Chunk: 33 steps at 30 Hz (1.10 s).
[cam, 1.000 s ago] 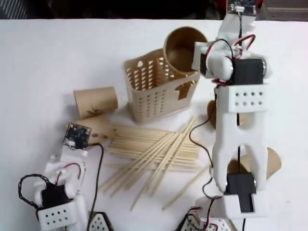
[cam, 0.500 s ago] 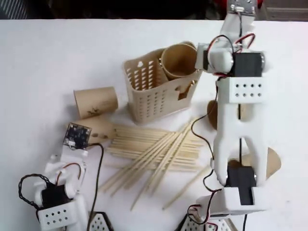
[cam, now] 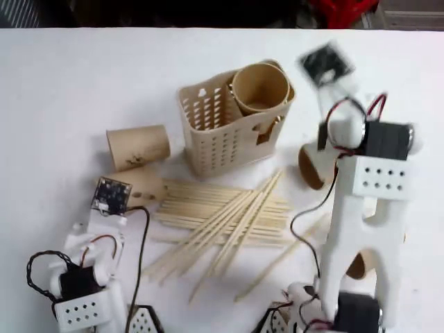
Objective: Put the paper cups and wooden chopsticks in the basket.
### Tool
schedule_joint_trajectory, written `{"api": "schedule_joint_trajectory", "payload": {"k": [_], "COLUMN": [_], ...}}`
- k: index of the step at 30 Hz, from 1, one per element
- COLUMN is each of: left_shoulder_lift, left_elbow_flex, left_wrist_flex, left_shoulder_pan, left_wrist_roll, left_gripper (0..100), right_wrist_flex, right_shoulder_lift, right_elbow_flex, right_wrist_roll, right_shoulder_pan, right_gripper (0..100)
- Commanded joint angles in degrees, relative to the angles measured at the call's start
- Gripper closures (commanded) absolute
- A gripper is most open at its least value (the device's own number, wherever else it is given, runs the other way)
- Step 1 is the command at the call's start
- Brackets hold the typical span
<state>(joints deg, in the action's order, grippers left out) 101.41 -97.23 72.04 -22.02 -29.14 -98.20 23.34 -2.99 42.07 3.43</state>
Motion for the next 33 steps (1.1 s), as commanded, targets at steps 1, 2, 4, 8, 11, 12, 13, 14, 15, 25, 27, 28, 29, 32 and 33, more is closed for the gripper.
{"api": "schedule_joint_trajectory", "payload": {"k": [1, 2, 4, 8, 11, 12, 13, 14, 15, 25, 27, 28, 29, 32, 33], "left_shoulder_lift": [0.4, 0.4, 0.4, 0.4, 0.4, 0.4, 0.4, 0.4, 0.4, 0.4, 0.4, 0.4, 0.4, 0.4, 0.4], "left_elbow_flex": [0.09, 0.09, 0.09, 0.09, 0.09, 0.09, 0.09, 0.09, 0.09, 0.09, 0.09, 0.09, 0.09, 0.09, 0.09], "left_wrist_flex": [0.26, 0.26, 0.26, 0.26, 0.26, 0.26, 0.26, 0.26, 0.26, 0.26, 0.26, 0.26, 0.26, 0.26, 0.26], "left_shoulder_pan": [-0.4, -0.4, -0.4, -0.4, -0.4, -0.4, -0.4, -0.4, -0.4, -0.4, -0.4, -0.4, -0.4, -0.4, -0.4], "left_wrist_roll": [-0.26, -0.26, -0.26, -0.26, -0.26, -0.26, -0.26, -0.26, -0.26, -0.26, -0.26, -0.26, -0.26, -0.26, -0.26], "left_gripper": [97, 97, 97, 97, 97, 97, 97, 97, 97, 97, 97, 97, 97, 97, 97], "right_wrist_flex": [-0.4, -0.31, 0.31, 5.93, 9.54, 10.15, 10.59, 10.95, 11.3, 28.62, 30.64, 32.04, 33.8, 39.87, 41.89], "right_shoulder_lift": [9.36, 11.82, 16.66, 24.22, 28.26, 29.32, 30.2, 30.9, 31.6, 32.22, 32.22, 32.22, 32.22, 32.22, 32.22], "right_elbow_flex": [-14.68, -18.46, -24.88, -34.2, -41.23, -42.99, -44.31, -45.45, -46.77, -62.51, -63.82, -64.53, -65.58, -69.54, -70.59], "right_wrist_roll": [13.36, 15.65, 19.78, 27.78, 33.32, 34.11, 34.55, 34.55, 34.55, 34.55, 34.55, 34.55, 34.29, 34.11, 34.11], "right_shoulder_pan": [1.1, 1.63, 3.74, 12.62, 17.71, 18.86, 19.65, 20.18, 20.35, 25.98, 26.86, 27.03, 27.12, 27.12, 27.12], "right_gripper": [76.9, 76.9, 76.9, 74.2, 66.0, 63.2, 60.4, 58.7, 58.0, 58.6, 62.5, 65.5, 68.6, 78.6, 82.0]}}
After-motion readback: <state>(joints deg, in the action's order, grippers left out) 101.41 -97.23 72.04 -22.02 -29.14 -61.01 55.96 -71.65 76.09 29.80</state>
